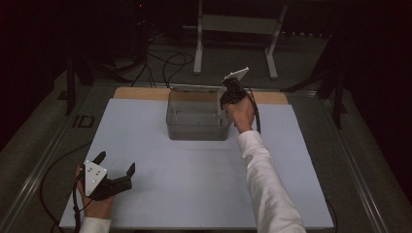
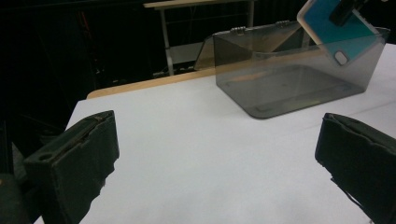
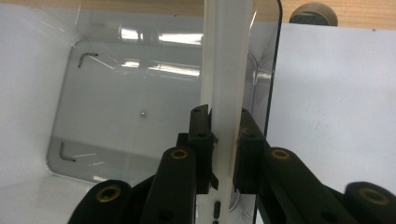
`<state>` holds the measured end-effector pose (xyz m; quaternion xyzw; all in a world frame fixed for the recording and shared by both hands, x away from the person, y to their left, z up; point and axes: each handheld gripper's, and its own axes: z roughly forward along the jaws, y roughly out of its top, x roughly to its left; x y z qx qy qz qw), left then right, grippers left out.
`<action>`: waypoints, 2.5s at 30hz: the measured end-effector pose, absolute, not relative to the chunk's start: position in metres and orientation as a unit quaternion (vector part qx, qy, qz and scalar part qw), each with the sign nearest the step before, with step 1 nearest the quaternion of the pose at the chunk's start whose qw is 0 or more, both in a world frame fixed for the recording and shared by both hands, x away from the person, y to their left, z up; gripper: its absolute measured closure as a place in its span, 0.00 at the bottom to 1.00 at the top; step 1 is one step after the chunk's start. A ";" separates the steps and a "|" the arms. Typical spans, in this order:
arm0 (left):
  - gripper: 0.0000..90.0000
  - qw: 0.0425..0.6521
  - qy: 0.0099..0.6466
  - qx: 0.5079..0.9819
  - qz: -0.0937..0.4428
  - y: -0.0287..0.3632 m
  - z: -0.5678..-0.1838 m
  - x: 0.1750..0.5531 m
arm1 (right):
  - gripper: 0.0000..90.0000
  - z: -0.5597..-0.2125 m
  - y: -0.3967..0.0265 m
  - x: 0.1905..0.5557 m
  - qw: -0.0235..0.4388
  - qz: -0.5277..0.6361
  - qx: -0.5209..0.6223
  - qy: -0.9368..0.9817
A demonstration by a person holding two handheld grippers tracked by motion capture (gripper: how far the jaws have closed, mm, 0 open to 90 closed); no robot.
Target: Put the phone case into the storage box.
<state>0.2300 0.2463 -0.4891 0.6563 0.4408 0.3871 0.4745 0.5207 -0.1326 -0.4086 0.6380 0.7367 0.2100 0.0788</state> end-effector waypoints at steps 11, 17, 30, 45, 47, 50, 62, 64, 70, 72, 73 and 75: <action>0.00 0.474 0.441 0.656 0.387 0.247 -0.489 0.230 | 0.90 -0.418 -0.129 0.522 0.080 0.194 0.638 0.741; 0.00 0.475 0.442 0.655 0.388 0.247 -0.489 0.230 | 0.90 -0.425 -0.127 0.523 0.076 0.180 0.643 0.741; 0.00 0.475 0.442 0.655 0.389 0.247 -0.489 0.230 | 0.89 -0.430 -0.126 0.524 0.072 0.167 0.645 0.742; 0.00 0.475 0.443 0.653 0.389 0.247 -0.488 0.230 | 0.89 -0.434 -0.125 0.527 0.068 0.158 0.652 0.738; 0.00 0.475 0.443 0.653 0.389 0.247 -0.488 0.229 | 0.89 -0.435 -0.125 0.527 0.069 0.158 0.653 0.738; 0.00 0.475 0.443 0.653 0.389 0.247 -0.488 0.229 | 0.89 -0.435 -0.125 0.527 0.071 0.157 0.653 0.737; 0.00 0.477 0.443 0.652 0.389 0.248 -0.488 0.229 | 0.89 -0.444 -0.116 0.527 0.083 0.140 0.656 0.737; 0.00 0.477 0.443 0.652 0.389 0.248 -0.488 0.229 | 0.89 -0.444 -0.117 0.527 0.083 0.140 0.658 0.735; 0.00 0.476 0.443 0.652 0.390 0.247 -0.488 0.229 | 0.90 -0.444 -0.114 0.525 0.105 0.132 0.664 0.728; 0.00 0.477 0.443 0.652 0.389 0.248 -0.488 0.229 | 0.90 -0.445 -0.112 0.524 0.115 0.128 0.668 0.724; 0.00 0.477 0.443 0.652 0.389 0.248 -0.488 0.229 | 0.90 -0.445 -0.111 0.523 0.121 0.127 0.668 0.723; 0.00 0.478 0.443 0.651 0.389 0.248 -0.488 0.229 | 0.90 -0.445 -0.110 0.522 0.131 0.126 0.669 0.721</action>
